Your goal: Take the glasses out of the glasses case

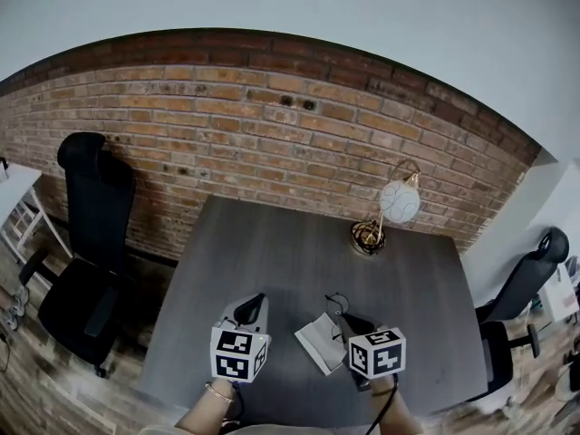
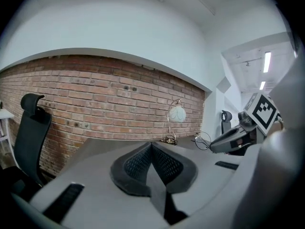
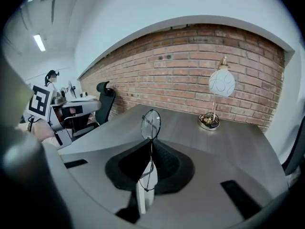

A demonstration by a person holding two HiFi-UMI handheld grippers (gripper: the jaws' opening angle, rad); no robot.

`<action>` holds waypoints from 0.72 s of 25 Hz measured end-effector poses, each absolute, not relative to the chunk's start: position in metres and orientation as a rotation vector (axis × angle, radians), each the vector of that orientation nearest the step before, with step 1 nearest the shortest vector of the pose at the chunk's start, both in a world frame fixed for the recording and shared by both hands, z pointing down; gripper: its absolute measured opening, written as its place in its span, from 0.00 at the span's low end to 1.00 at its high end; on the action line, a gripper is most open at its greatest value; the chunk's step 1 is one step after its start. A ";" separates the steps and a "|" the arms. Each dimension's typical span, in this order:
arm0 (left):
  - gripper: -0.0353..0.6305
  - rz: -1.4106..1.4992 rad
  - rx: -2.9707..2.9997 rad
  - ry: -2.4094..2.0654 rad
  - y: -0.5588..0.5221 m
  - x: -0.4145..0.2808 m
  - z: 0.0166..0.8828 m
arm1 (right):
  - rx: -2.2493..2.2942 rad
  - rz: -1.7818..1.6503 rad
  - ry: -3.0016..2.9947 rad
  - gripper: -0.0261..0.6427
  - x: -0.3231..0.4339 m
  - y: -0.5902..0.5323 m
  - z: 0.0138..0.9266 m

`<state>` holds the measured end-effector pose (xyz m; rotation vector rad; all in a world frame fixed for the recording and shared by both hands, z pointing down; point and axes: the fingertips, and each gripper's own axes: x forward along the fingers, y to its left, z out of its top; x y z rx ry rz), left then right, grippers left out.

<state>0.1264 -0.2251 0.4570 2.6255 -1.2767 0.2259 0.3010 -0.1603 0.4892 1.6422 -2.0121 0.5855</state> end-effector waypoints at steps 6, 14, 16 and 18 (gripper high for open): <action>0.08 0.192 2.701 -1.254 -0.239 0.138 0.430 | 1.845 0.546 -2.041 0.10 0.310 -0.165 0.454; 0.08 0.144 2.772 -1.253 -0.260 0.150 0.390 | 2.088 0.422 -2.060 0.10 0.324 -0.165 0.400; 0.08 0.135 2.774 -1.258 -0.262 0.151 0.384 | 2.155 0.398 -2.047 0.10 0.331 -0.162 0.390; 0.08 0.132 2.771 -1.263 -0.263 0.151 0.382 | 2.221 0.377 -2.027 0.10 0.339 -0.158 0.384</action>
